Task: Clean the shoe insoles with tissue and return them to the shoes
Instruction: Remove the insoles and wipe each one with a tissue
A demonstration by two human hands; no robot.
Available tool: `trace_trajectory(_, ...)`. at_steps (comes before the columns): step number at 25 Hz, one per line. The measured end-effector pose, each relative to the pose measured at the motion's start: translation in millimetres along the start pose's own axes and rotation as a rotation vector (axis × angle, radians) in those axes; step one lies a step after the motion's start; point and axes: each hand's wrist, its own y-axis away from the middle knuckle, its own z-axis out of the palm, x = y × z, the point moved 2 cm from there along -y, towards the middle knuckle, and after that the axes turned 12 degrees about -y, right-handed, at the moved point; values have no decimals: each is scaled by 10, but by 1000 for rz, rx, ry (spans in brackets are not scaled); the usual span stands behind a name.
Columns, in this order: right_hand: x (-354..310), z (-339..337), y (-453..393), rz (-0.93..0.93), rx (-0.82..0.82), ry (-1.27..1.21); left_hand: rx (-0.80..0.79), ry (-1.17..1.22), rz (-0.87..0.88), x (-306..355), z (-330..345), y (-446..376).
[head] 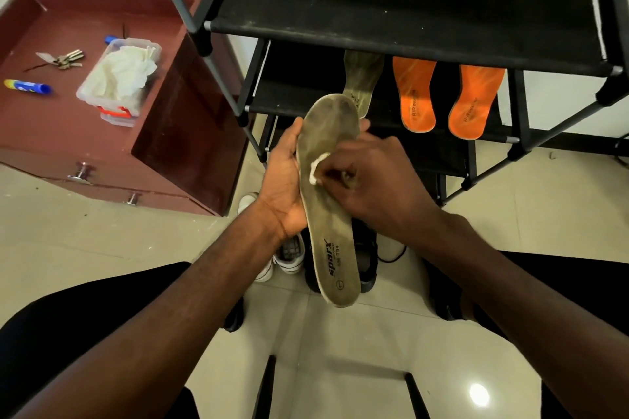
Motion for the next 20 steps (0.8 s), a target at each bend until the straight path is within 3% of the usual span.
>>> trace_trajectory(1,24,-12,19,10,-7,51,-7,6,2,1,5,3)
trace_trajectory(4,46,-61,15,141,196,126,44,-3,22,25,41,-12)
trace_trajectory(9,-98,23,54,51,119,88,59,-19,-12,8,20,-11)
trace_trajectory(12,106,-115,7,169,328,129,65,-23,-9,-13,63,12)
trace_trajectory(15,67,32,-49,100,155,-80,78,-36,1,29,58,11)
trace_trajectory(17,71,45,-2,79,84,-67,71,-31,-8,37,63,21)
trace_trajectory(20,213,-114,-34,153,332,-71,78,-81,-6,-11,102,-17)
